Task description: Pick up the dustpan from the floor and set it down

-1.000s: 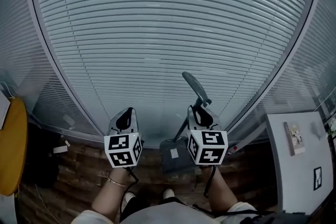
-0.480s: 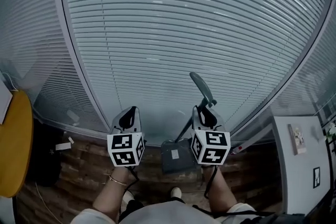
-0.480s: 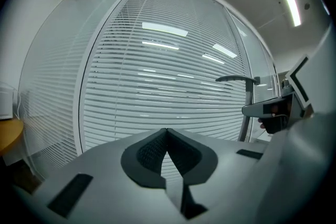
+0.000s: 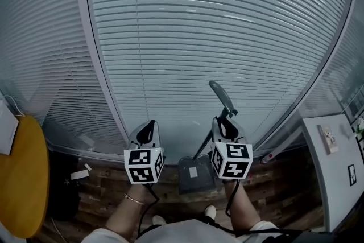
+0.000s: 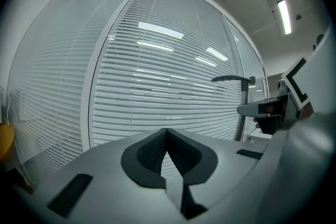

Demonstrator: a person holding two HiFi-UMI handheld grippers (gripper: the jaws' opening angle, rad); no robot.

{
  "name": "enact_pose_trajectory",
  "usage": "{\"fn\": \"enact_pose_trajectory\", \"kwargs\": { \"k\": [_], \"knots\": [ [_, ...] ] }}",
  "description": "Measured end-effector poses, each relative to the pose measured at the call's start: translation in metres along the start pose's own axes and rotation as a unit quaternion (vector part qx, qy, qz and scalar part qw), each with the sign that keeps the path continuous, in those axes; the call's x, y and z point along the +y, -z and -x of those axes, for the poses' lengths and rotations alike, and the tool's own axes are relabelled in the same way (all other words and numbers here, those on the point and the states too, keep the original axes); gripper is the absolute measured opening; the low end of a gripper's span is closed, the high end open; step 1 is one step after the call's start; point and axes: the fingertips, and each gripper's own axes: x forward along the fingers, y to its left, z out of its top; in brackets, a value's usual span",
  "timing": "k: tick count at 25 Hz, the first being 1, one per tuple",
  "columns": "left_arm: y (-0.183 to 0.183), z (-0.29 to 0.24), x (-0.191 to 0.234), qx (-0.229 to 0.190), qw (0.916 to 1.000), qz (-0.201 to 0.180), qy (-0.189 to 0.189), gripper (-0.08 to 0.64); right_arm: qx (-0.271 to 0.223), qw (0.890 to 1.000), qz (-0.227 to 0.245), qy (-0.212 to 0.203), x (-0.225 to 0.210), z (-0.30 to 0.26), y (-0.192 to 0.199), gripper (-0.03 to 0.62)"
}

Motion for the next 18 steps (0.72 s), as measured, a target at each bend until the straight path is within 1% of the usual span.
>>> {"fn": "enact_pose_trajectory", "kwargs": {
  "k": [4,8,12,15,18],
  "knots": [
    [-0.003,0.007,0.013,-0.002,0.9999,0.010,0.006,0.017,0.005,1.000,-0.011,0.008,0.018,0.001,0.002,0.098],
    [0.002,0.012,0.019,-0.003,0.9999,0.012,0.003,0.017,0.003,1.000,-0.009,0.008,0.032,0.000,-0.002,0.098],
    [0.007,0.017,0.019,0.003,0.9997,0.025,-0.004,0.017,0.006,1.000,-0.011,0.002,0.036,-0.001,-0.004,0.098],
    [0.012,0.020,0.019,0.009,0.9998,0.020,0.002,0.017,0.006,1.000,-0.013,0.006,0.038,-0.001,-0.003,0.098],
    [0.016,0.018,0.026,0.012,0.9993,0.035,-0.005,0.017,0.005,1.000,-0.013,0.000,0.042,-0.003,0.000,0.098]
  ]
}}
